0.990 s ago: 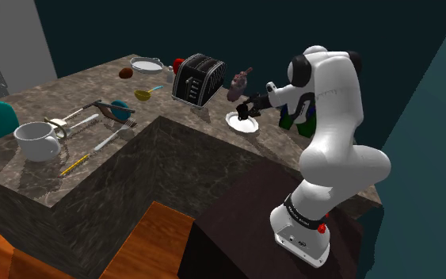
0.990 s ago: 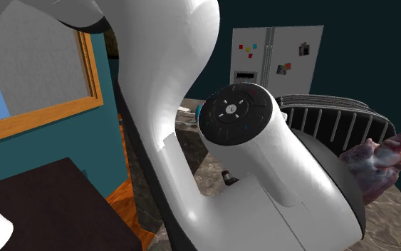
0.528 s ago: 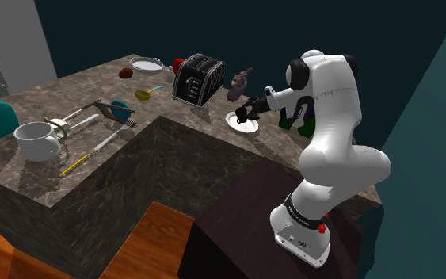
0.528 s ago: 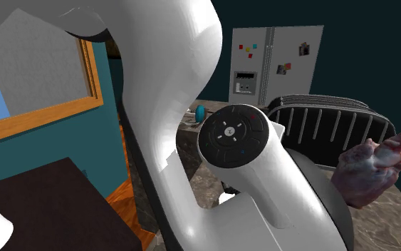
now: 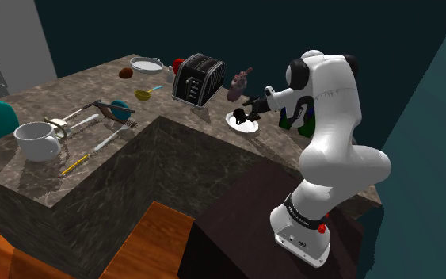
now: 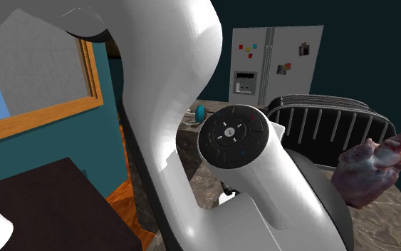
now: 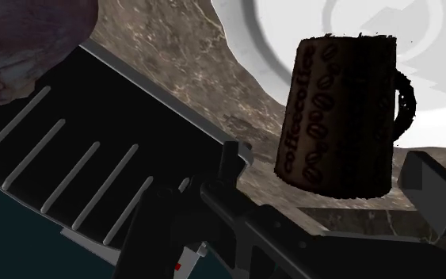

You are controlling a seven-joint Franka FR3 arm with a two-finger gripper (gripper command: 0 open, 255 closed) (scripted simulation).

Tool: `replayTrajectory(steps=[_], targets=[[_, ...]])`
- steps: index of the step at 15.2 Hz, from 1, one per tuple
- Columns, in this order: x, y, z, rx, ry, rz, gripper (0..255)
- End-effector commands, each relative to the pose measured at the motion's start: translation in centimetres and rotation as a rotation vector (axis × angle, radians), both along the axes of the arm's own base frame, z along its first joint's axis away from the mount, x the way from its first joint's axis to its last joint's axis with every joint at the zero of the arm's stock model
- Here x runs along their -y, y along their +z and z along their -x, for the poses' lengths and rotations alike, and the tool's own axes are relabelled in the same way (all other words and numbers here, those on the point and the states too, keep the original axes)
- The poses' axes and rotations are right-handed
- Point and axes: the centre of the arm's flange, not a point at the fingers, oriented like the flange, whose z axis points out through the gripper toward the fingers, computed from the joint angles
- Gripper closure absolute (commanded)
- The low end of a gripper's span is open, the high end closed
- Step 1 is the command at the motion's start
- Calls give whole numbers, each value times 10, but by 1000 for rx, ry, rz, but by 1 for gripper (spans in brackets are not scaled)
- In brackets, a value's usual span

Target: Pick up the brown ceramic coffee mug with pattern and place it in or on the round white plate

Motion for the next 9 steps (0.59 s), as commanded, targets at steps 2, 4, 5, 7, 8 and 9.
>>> replayTrajectory(steps=[2, 4, 5, 7, 8, 9], targets=[[0, 0, 0, 0, 0, 0, 0], [5, 18, 19, 0, 0, 0, 0], [7, 27, 28, 0, 0, 0, 0], [9, 34, 35, 0, 0, 0, 0], [9, 34, 35, 0, 0, 0, 0], [9, 34, 35, 0, 0, 0, 0]])
